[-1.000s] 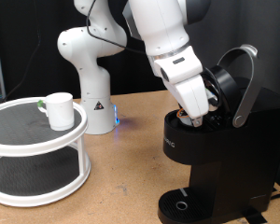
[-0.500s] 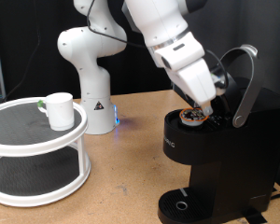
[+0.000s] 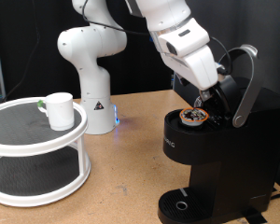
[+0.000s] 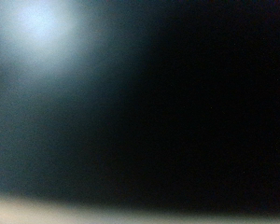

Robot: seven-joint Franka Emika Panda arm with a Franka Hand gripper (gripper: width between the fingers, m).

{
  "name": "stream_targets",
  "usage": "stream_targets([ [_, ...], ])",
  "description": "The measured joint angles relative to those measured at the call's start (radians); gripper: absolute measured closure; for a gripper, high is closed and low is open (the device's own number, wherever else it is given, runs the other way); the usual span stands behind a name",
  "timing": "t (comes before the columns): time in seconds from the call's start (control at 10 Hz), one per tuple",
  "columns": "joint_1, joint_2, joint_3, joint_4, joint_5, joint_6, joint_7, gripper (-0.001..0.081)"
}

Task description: Make a cup of coffee with the keurig machine

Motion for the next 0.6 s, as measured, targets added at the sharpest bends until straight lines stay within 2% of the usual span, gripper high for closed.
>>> stream_targets([
  [0.4,-0.003,-0.017,0.0,-0.039,-0.081,0.027,0.096,-0.0002],
  [0.6,-0.003,-0.017,0.001,-0.066,-0.1,0.047,0.113,-0.0002],
])
